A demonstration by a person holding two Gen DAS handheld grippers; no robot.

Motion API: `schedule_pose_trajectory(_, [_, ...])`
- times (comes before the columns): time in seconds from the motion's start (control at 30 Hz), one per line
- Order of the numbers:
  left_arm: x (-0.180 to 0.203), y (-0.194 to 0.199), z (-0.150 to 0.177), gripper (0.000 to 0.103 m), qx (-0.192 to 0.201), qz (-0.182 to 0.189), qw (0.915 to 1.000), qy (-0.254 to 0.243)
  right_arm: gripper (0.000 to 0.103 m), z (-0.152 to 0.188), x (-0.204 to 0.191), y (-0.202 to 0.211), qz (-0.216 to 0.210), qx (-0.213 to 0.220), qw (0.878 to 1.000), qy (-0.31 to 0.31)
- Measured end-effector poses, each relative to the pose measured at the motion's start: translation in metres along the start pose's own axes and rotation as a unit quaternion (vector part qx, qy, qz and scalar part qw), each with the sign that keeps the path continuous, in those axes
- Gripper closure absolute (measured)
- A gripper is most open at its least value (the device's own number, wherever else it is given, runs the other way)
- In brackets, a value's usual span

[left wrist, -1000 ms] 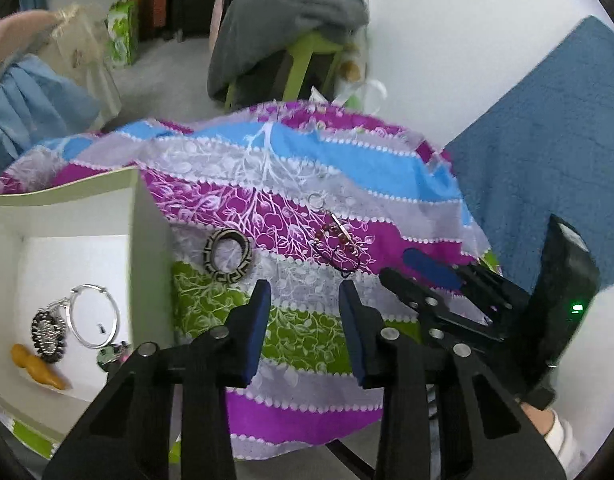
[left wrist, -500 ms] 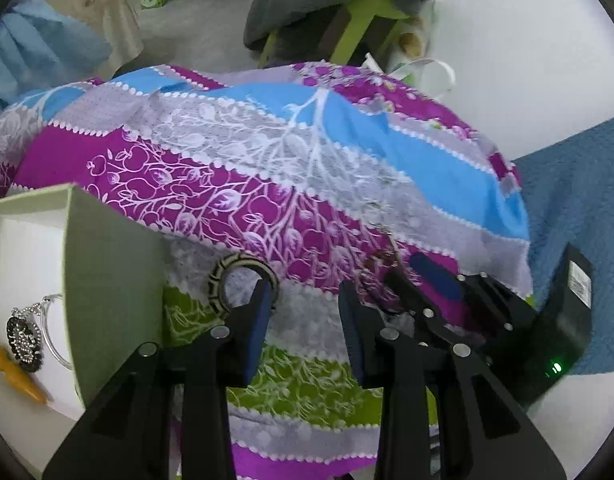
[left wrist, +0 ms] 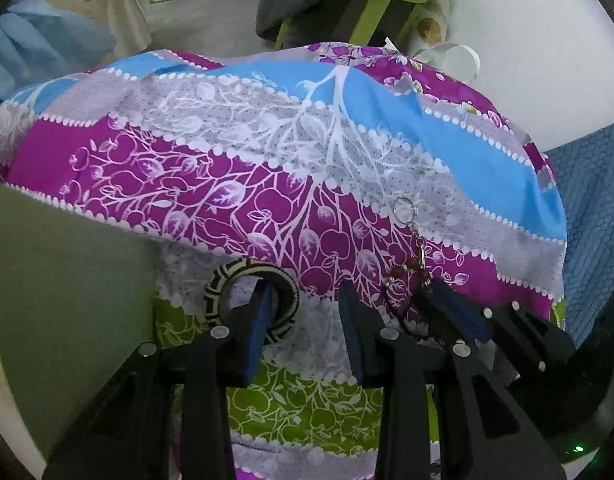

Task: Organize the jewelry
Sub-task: 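Grasp the black-and-white patterned bangle with the left gripper while the right grasps the red bead bracelet, then carry the bangle and bead bracelet into the box and open both grippers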

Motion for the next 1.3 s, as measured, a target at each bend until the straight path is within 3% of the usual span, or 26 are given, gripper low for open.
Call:
schedule_pose_trajectory(0.07, [-0.001, -0.003, 0.001, 0.084, 0.004, -0.005, 1.0000, -0.002, 0.097, 0.000, 0.001, 0.005, -0.003, 0.004, 1.000, -0.011])
schedule_pose_trajectory(0.17, [0.002, -0.004, 0.006, 0.091, 0.005, 0.000, 0.9999, -0.011, 0.097, 0.003, 0.004, 0.016, -0.010, 0.010, 0.999, -0.031])
schedule_pose_trajectory(0.47, [0.014, 0.029, 0.009, 0.093, 0.041, 0.027, 0.9981, -0.038, 0.097, -0.004, 0.009, 0.050, -0.002, 0.031, 0.997, -0.073])
schedule_pose_trajectory(0.87, [0.021, 0.122, -0.007, 0.093, 0.102, 0.060, 0.9901, -0.075, 0.097, -0.049, -0.019, 0.104, 0.023, 0.066, 0.995, -0.065])
schedule_pose_trajectory(1.07, [0.003, 0.170, -0.013, 0.093, 0.134, 0.062, 0.9856, -0.083, 0.097, -0.088, -0.053, 0.139, 0.014, 0.097, 0.994, -0.051])
schedule_pose_trajectory(1.3, [-0.046, 0.209, -0.009, 0.093, 0.158, 0.045, 0.9841, -0.068, 0.097, -0.117, -0.110, 0.153, -0.027, 0.106, 0.993, -0.036])
Point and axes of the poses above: each gripper's, at about its wrist camera, not at the fingertips, and y roughly against the way its jaws point, x to its right, z to its underside, the point moved 10 cm from there along -y, roughly the way its jaws point, and after that the axes turned 8 degrees about -y, right-handed, at the moved point
